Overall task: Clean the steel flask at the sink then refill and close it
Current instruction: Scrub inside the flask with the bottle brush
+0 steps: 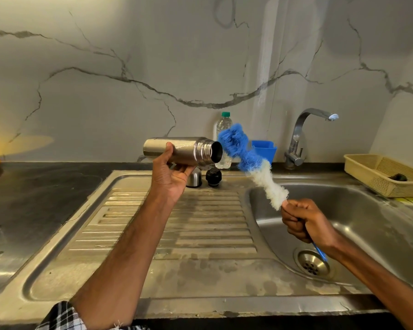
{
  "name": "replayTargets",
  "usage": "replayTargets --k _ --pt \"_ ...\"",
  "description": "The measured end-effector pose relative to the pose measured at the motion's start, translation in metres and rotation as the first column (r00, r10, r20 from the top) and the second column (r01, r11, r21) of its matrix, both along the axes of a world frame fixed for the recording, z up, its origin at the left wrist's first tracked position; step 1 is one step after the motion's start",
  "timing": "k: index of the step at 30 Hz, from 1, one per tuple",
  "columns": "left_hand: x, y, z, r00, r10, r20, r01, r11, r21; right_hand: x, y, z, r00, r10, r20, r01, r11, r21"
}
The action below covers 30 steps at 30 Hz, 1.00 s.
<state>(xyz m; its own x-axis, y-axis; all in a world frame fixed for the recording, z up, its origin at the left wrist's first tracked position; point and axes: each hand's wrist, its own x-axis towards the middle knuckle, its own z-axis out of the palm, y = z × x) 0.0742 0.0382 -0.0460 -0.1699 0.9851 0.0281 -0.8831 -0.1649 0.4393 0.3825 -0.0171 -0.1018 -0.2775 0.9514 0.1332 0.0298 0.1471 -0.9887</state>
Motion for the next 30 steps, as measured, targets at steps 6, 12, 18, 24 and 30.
replayTargets --k 6,12,18,24,30 --pt "0.010 -0.004 0.000 0.998 -0.025 0.063 0.024 1.000 0.018 -0.005 -0.003 0.001 1.000 -0.020 0.012 0.020 0.998 -0.051" --pt "0.037 -0.014 0.002 0.996 -0.057 0.061 0.057 0.998 0.008 -0.010 -0.009 0.014 0.994 -0.015 -0.111 -0.017 0.959 -0.282" --pt "0.044 -0.011 0.002 0.996 0.019 0.090 -0.014 0.998 -0.063 -0.015 -0.012 0.020 0.985 -0.012 -0.175 -0.052 0.932 -0.359" --pt "0.051 -0.013 -0.001 0.990 0.046 0.131 -0.028 0.990 -0.139 -0.022 -0.017 0.016 0.988 -0.022 -0.153 -0.031 0.941 -0.338" --pt "0.042 -0.011 0.003 0.975 0.110 0.195 -0.074 0.980 -0.183 -0.020 -0.019 0.021 0.994 -0.003 -0.106 -0.021 0.973 -0.230"
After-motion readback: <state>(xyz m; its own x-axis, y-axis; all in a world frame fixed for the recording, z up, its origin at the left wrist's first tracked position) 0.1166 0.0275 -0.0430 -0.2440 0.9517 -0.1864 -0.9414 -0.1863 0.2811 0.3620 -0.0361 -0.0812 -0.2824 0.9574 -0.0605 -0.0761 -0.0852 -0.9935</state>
